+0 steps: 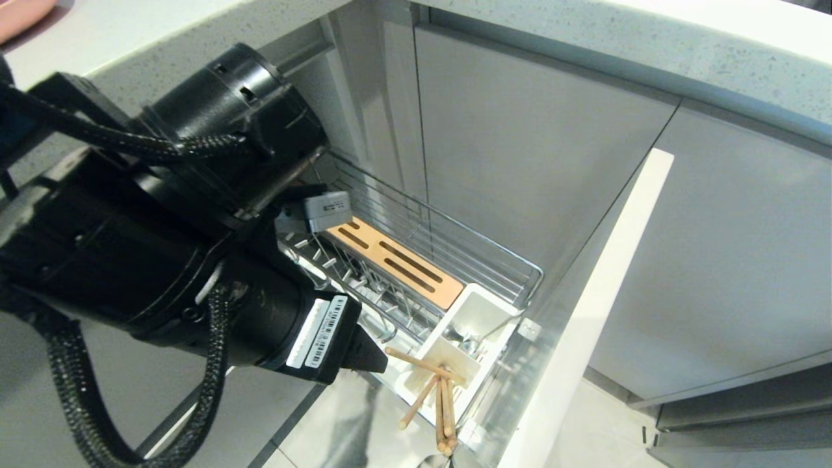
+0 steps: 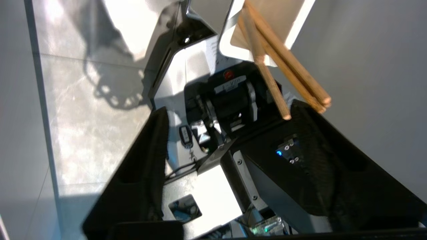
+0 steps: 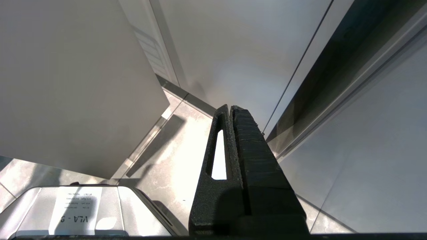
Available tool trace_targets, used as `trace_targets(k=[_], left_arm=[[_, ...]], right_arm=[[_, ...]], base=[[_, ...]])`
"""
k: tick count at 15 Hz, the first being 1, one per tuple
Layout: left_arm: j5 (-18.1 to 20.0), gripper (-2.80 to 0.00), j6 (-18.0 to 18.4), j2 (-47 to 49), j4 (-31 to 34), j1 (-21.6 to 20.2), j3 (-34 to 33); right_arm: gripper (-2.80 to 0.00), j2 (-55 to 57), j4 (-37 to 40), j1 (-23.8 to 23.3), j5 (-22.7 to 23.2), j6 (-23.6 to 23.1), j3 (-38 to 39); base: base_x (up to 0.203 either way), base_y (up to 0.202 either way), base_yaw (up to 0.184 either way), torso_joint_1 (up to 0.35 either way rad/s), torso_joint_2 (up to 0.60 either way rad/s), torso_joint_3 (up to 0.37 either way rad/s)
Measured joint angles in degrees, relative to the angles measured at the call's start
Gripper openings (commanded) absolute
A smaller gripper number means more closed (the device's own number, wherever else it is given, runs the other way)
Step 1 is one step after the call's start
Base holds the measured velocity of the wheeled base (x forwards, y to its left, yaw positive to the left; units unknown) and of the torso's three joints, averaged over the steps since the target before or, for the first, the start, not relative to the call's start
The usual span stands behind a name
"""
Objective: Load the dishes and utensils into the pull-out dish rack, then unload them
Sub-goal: Take the chopsticks out of the cupboard
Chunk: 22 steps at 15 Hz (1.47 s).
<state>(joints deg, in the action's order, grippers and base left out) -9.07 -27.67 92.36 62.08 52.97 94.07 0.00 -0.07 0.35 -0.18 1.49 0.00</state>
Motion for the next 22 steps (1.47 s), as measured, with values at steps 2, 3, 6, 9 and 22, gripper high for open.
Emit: trace_targets(k=[2, 3, 6, 9, 22], left_arm=[[0.85, 0.0, -0.13, 1.86, 0.59, -0.09, 1.11], [1.5, 0.0, -0.11, 2.43, 0.61, 0.23, 1.3], [3.32, 0.0, -0.11, 3.82, 0.59, 1.09, 1.5], [3.48, 0.0, -0.33, 5.96, 0.39, 1.17, 1.56], [-9.1, 0.0, -9.51, 11.23, -1.28, -4.21, 5.76]], right_arm=[[-2.8, 0.0, 0.0, 0.0, 0.0, -0.01, 0.0], [-2.8, 0.0, 0.0, -0.02, 0.0, 0.0, 0.0], [-2.8, 0.0, 0.0, -0.02, 0.02, -0.01, 0.0], [-2.8, 0.0, 0.0, 0.0, 0.0, -0.01, 0.0], [-2.8, 0.0, 0.0, -0.01, 0.0, -0.01, 0.0]], base=[[0.0, 0.0, 0.0, 0.0, 0.0, 0.0], [0.0, 0.0, 0.0, 0.0, 0.0, 0.0], [0.0, 0.0, 0.0, 0.0, 0.0, 0.0], [0.0, 0.0, 0.0, 0.0, 0.0, 0.0], [0.0, 0.0, 0.0, 0.0, 0.0, 0.0]])
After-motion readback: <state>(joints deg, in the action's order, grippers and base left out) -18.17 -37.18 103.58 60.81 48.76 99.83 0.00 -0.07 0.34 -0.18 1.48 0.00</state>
